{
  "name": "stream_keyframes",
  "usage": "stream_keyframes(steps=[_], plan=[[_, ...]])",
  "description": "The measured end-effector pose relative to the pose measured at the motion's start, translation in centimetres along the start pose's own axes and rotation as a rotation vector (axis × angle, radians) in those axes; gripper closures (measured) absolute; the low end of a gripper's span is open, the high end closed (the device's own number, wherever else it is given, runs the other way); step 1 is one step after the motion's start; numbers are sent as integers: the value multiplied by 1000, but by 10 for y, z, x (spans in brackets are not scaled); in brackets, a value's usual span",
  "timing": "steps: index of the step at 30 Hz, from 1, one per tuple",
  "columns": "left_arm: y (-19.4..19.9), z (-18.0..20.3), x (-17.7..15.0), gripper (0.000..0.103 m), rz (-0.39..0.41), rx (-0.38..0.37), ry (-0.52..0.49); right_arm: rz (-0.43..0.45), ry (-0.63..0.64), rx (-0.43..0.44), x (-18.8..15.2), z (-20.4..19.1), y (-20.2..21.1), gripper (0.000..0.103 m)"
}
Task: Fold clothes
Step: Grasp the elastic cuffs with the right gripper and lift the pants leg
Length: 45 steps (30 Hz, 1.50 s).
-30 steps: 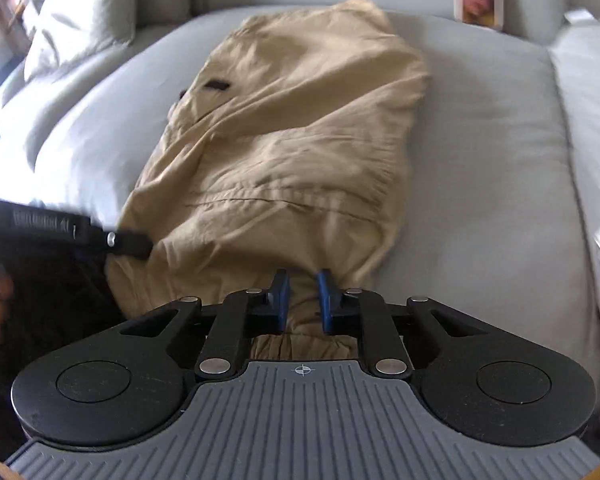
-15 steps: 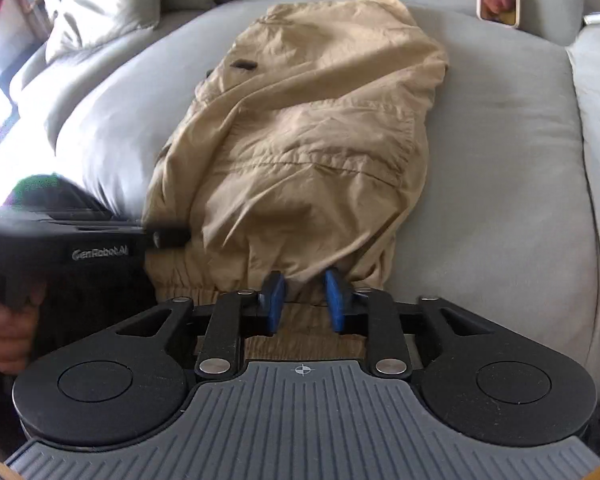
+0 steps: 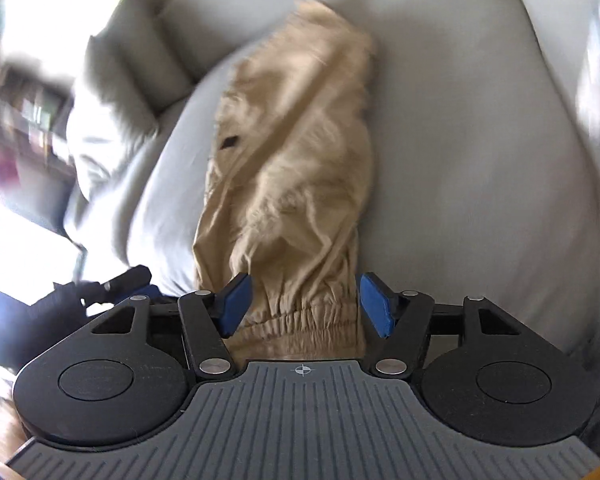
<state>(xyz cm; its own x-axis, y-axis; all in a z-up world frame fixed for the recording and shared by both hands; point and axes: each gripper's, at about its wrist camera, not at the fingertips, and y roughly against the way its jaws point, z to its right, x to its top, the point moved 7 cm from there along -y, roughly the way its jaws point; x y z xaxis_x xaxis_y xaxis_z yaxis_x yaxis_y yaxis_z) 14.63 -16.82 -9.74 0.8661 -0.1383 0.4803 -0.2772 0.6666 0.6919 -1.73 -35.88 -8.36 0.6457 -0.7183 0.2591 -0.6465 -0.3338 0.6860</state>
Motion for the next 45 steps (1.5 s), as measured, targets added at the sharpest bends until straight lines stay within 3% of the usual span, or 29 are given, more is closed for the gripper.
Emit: stream_keyframes(steps=[3, 5, 7, 11, 13, 19, 20, 21, 22, 24, 26, 29, 32, 34, 40, 42, 45], plan=[[-26, 5, 5, 65, 0, 23, -110, -49, -88, 17, -5, 22, -12, 37], [-51, -1, 11, 67, -60, 79, -163, -57, -111, 30, -6, 30, -15, 37], [-75, -22, 9, 90, -185, 132, -97, -65, -134, 78, -5, 35, -18, 37], [-83, -46, 13, 88, -231, 110, 9, -112, -161, 166, -3, 42, -33, 38], [-84, -49, 14, 87, -236, 101, 15, -130, -160, 208, 0, 43, -49, 38], [-89, -36, 15, 88, -215, 166, -91, -153, -47, 218, -5, 19, -73, 37], [-91, -35, 16, 87, -211, 172, -105, -161, -31, 219, -7, 13, -77, 41], [-93, -34, 16, 88, -210, 177, -118, -173, -18, 211, -11, 8, -83, 66], [-93, -32, 17, 88, -211, 182, -136, -189, -30, 184, -16, 5, -90, 78], [-94, -28, 17, 88, -211, 191, -185, -180, -89, 132, -26, 1, -94, 84], [-94, -19, 15, 89, -223, 198, -257, -129, -68, 139, -29, -16, -79, 86], [-94, 0, 5, 95, -292, 149, -373, -98, -112, 242, -31, -37, -51, 87], [-89, 16, -10, 95, -356, 118, -506, -100, -139, 250, -42, -47, -28, 87], [-78, 20, -5, 91, -346, 86, -494, -104, -186, 234, -51, -44, -22, 87], [-52, 57, 53, 89, -159, -94, -418, -88, -293, 265, -59, -43, -20, 87], [-69, 68, 67, 89, -178, -115, -402, -85, -302, 271, -59, -49, -23, 87], [-115, 76, 69, 89, -297, -111, -408, -82, -307, 272, -58, -51, -25, 87]])
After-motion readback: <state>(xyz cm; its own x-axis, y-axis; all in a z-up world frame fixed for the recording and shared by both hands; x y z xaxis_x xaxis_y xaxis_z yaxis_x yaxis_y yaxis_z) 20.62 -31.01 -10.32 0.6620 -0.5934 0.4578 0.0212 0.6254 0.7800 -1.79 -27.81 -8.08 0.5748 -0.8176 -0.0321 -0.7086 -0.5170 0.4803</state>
